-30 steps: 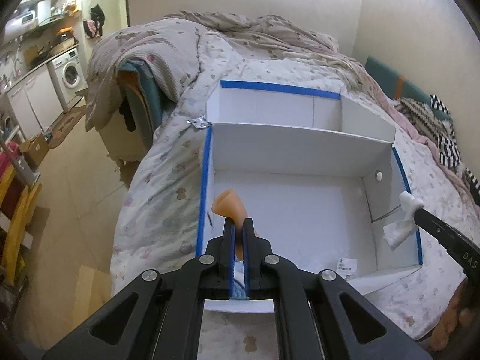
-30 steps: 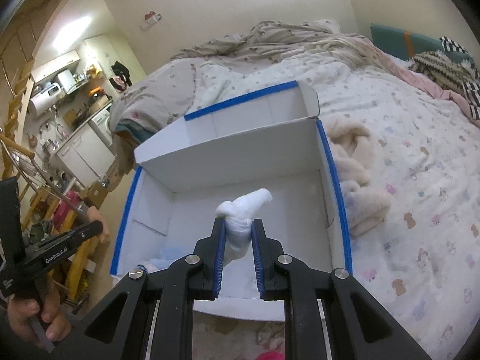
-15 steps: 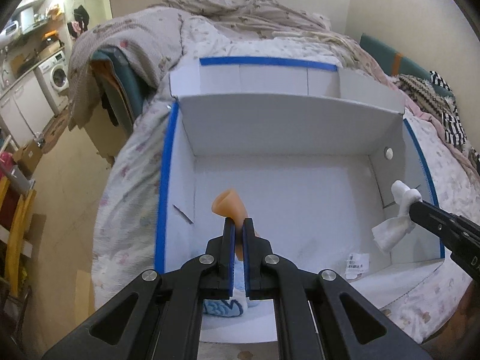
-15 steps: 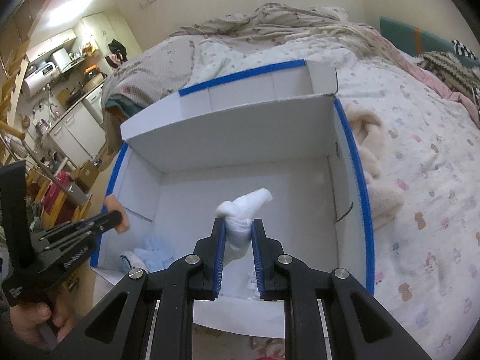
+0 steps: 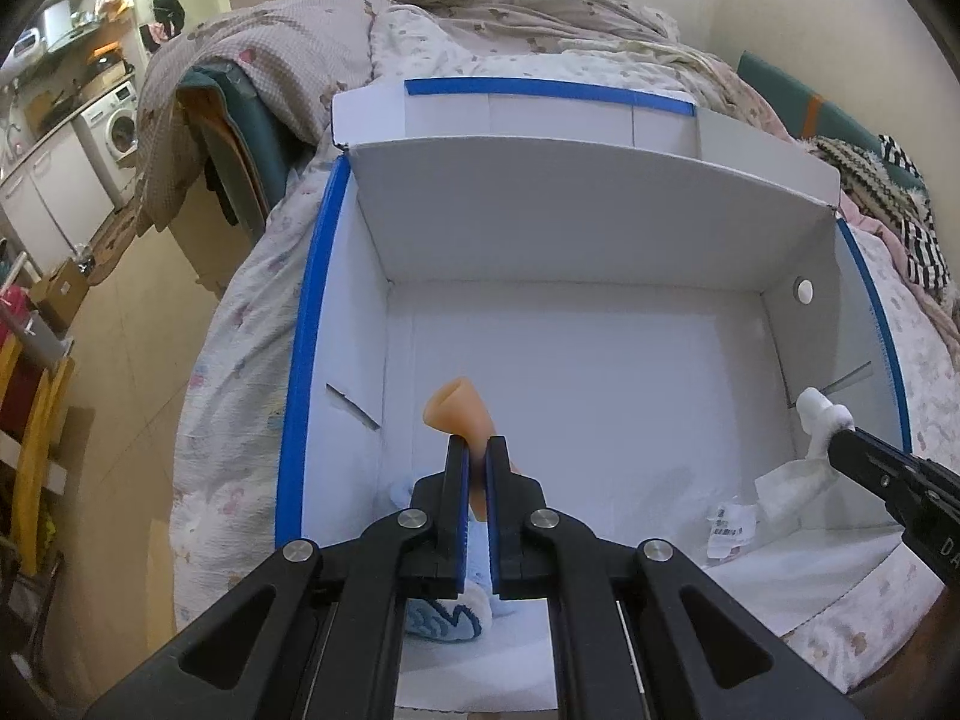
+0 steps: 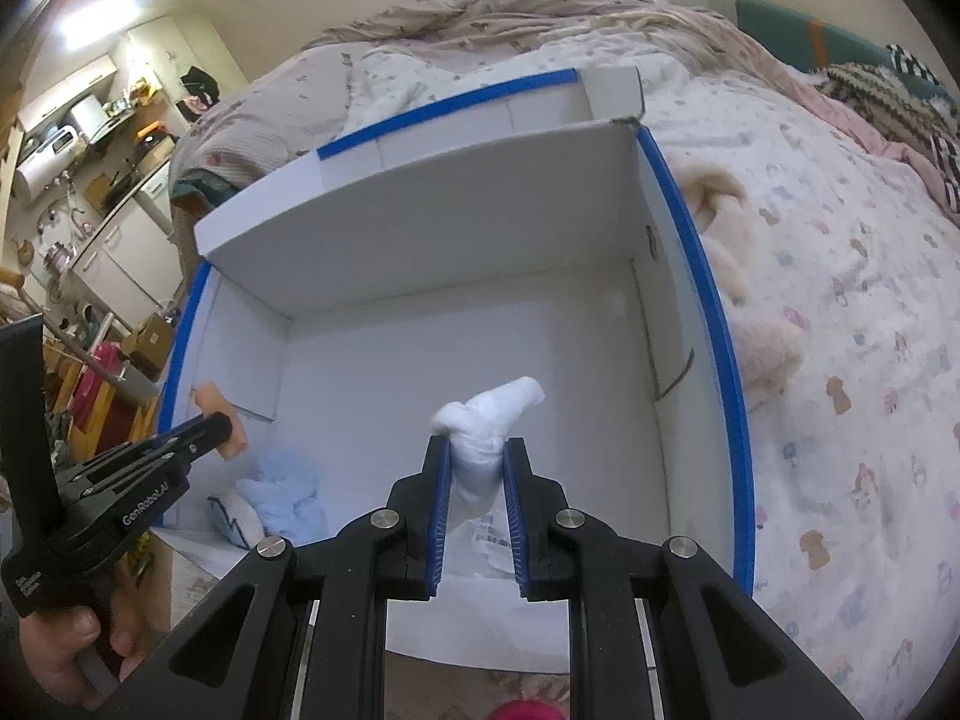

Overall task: Organize soft objects
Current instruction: 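Carry the tan sponge and white cloth with both tools over the box, then open both tools to drop the sponge and white cloth into the box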

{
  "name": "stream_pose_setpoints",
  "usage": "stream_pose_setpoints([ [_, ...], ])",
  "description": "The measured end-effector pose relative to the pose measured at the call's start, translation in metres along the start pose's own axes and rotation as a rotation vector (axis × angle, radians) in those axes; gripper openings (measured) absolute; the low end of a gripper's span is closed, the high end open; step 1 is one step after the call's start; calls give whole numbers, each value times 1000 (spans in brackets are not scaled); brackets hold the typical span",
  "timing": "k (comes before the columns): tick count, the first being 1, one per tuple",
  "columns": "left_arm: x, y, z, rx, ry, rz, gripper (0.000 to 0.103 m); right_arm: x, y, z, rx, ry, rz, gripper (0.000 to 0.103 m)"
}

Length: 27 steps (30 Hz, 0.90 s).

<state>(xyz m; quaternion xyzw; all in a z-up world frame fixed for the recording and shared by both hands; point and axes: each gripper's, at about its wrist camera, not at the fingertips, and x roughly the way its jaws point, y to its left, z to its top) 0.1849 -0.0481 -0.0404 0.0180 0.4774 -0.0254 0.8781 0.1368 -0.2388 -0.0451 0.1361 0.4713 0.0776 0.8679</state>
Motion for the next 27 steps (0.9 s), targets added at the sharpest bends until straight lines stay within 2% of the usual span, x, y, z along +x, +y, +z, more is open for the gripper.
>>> stream_pose_setpoints([
  [16,11,-6,-5,33,21,23,6,12,0,-6,3,49,-11,19],
  [20,14,-6,-7,37,38,29,12,14,-1,-6,8,55,-6,19],
  [27,14,-2,-8,5,43,6,15,18,-4,-6,37,75,25,21],
])
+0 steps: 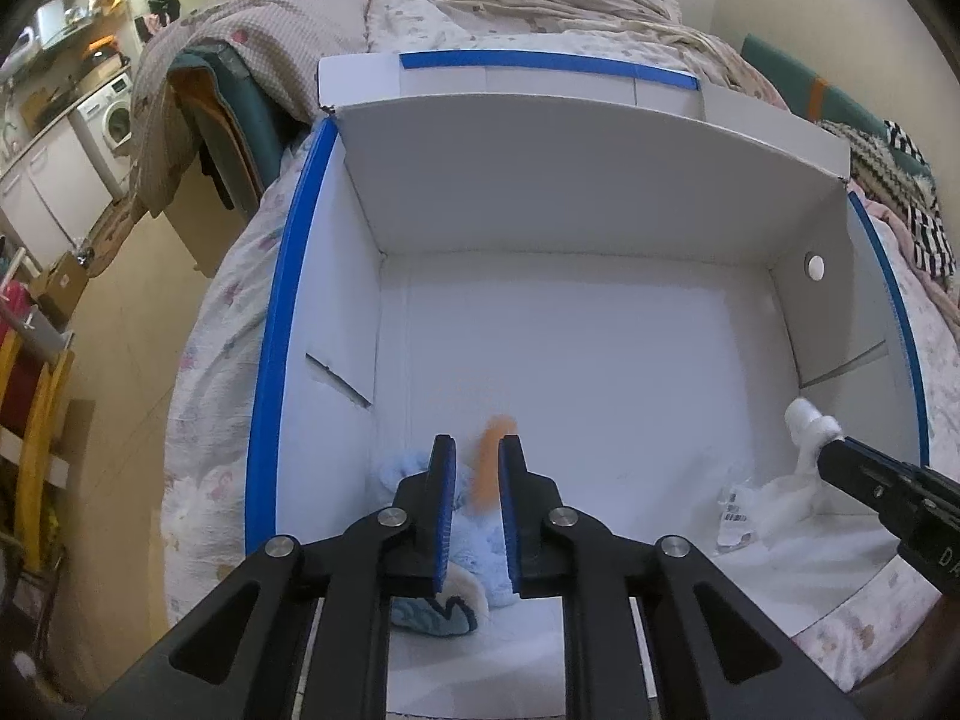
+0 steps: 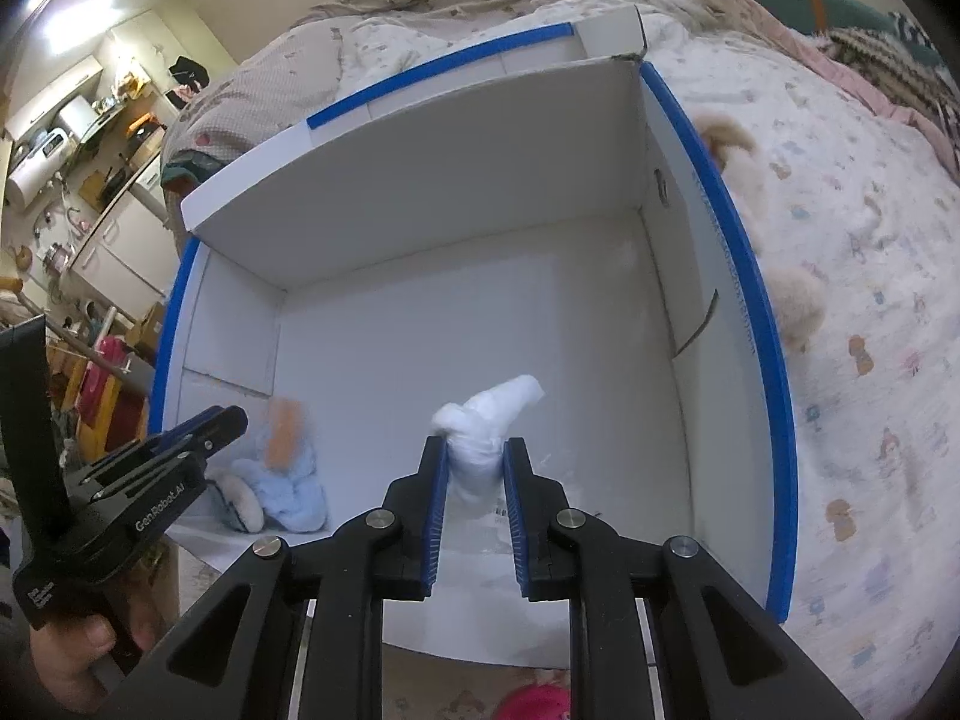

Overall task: Organize soft objects
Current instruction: 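Open both tools to drop the sponge and white cloth into the box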

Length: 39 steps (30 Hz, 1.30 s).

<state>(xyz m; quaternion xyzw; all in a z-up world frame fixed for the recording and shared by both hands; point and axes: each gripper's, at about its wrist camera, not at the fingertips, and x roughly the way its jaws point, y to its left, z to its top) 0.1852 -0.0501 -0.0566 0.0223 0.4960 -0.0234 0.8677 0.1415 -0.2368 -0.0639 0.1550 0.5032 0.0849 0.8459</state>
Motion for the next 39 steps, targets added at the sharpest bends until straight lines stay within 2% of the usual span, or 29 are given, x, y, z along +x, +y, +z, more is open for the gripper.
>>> stream_pose_setpoints([
  [1,0,0,0,1,-1,1,17,0,0,0,1,0,3,21],
  [4,-3,-1,1,11,-12,11,35,-2,0,0,6,-8,15,30],
  [5,-4,-1,1,14,-17,17,48,-3,0,0,10,-10,19,42],
  [6,-5,-2,2,16,-23,23,61,-3,-1,0,15,-14,22,62],
  [7,-7,-3,2,17,-32,27,64,-5,-1,0,20,-20,25,68],
  [8,-9,-3,2,19,-42,31,66,-6,-2,0,24,-28,28,70],
  [10,-13,-4,2,25,-63,28,66,-6,-3,2,34,-25,37,71],
  [11,-14,-5,3,30,-65,26,67,-5,-3,3,43,-21,42,75],
  [17,-13,-9,2,48,-51,29,67,-5,-6,4,68,-23,47,85],
  [39,-25,-3,-3,30,-65,40,67,-9,-6,2,63,-40,44,85],
])
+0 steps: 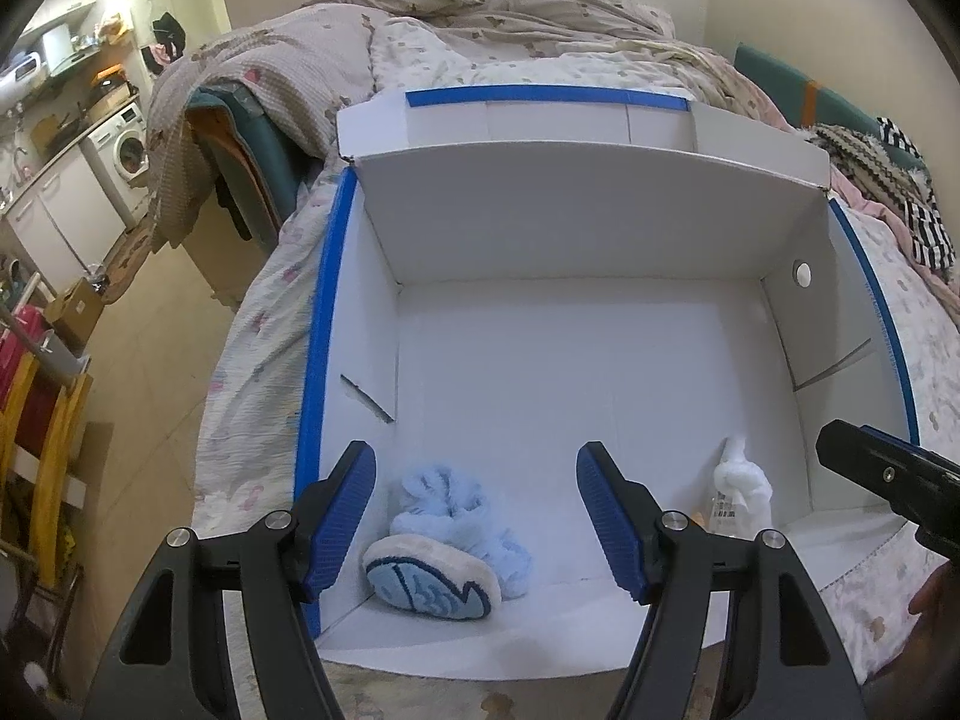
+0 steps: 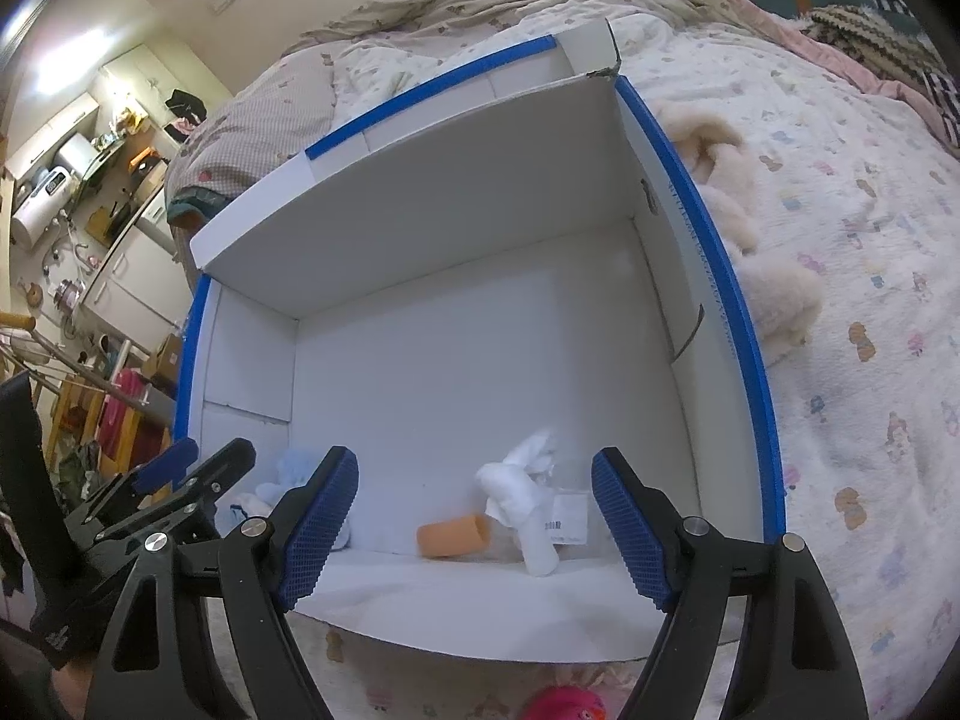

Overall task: Organize soft objects
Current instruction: 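Open both tools to drop the sponge and white cloth into the box, then move both tools out of the box toward the pink duck on the bed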

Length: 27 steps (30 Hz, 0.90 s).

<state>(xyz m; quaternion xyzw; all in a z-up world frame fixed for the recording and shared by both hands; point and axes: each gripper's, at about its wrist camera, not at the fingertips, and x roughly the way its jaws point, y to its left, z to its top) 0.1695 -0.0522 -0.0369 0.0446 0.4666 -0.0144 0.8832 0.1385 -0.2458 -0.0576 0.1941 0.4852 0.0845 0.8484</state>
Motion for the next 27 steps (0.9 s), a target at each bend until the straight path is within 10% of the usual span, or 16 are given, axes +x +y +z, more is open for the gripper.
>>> stream_pose_setpoints([
  [27,-50,22,-33,-19,-43,-4,67,-50,-9,-46,-10,-43,-47,85],
])
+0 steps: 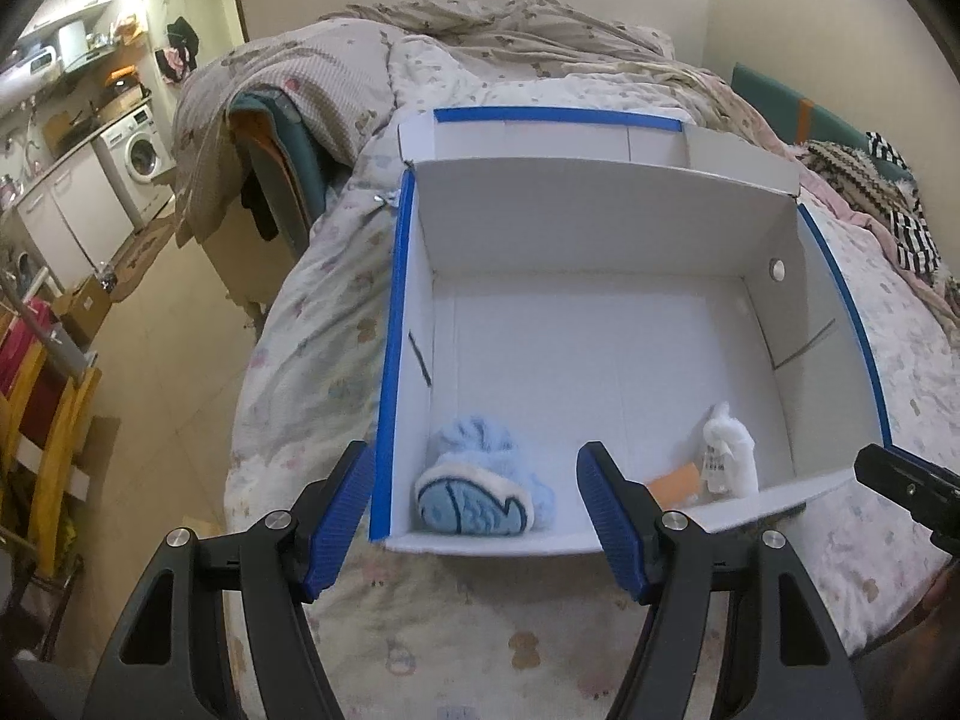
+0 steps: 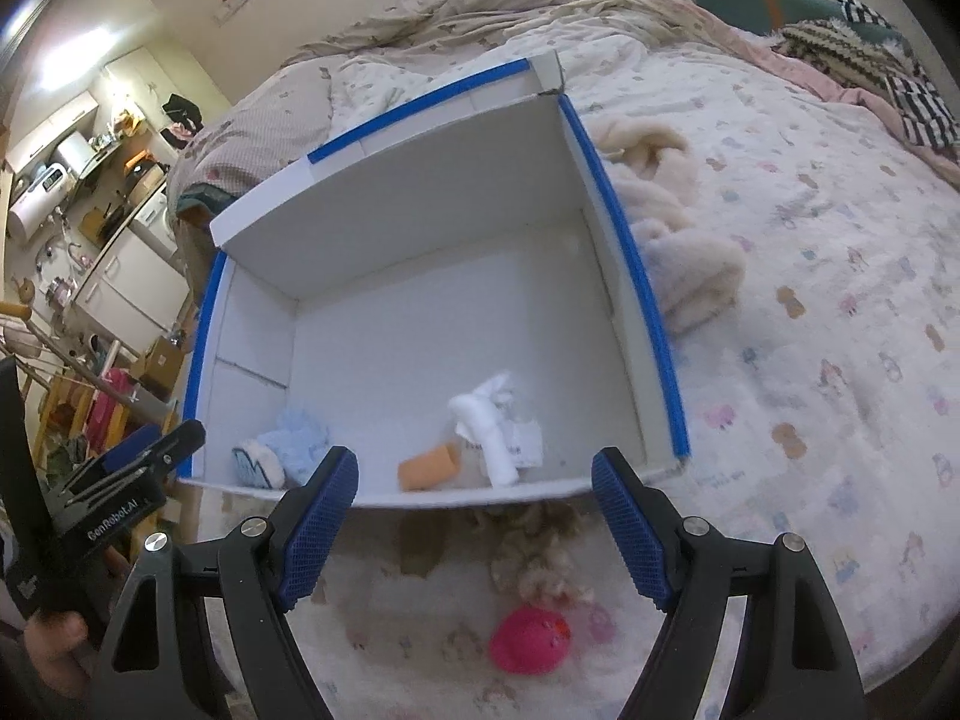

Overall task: Organize soft objects
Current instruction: 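Move both tools out of the box toward the pink duck on the bed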

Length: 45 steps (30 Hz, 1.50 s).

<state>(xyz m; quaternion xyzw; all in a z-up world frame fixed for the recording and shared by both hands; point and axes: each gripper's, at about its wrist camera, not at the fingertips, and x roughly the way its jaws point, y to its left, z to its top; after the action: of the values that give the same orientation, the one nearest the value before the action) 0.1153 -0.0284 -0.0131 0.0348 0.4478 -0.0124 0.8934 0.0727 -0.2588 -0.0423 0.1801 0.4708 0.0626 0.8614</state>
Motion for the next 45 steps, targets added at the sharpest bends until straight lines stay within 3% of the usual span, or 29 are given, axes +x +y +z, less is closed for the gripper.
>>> stream_pose_setpoints([
  [10,-5,7,-28,-14,45,-10,67,-14,-11,-24,46,13,-3,85],
  [21,2,-4,-44,-32,112,-36,67,1,-26,-41,138,130,-10,85],
  [26,11,-18,-47,-6,147,-51,67,27,-40,-54,166,267,-92,85],
  [29,18,-25,-48,5,173,-61,67,51,-42,-65,170,378,-91,85],
  [34,36,-35,-55,3,240,-79,67,75,-33,-73,138,465,-60,85],
  [37,52,-46,-65,19,295,-101,67,82,-23,-75,82,476,-73,74],
  [39,65,-53,-70,25,324,-125,67,86,-20,-79,62,497,-82,55],
  [45,86,-76,-70,54,330,-186,67,89,-22,-81,51,497,-84,51],
])
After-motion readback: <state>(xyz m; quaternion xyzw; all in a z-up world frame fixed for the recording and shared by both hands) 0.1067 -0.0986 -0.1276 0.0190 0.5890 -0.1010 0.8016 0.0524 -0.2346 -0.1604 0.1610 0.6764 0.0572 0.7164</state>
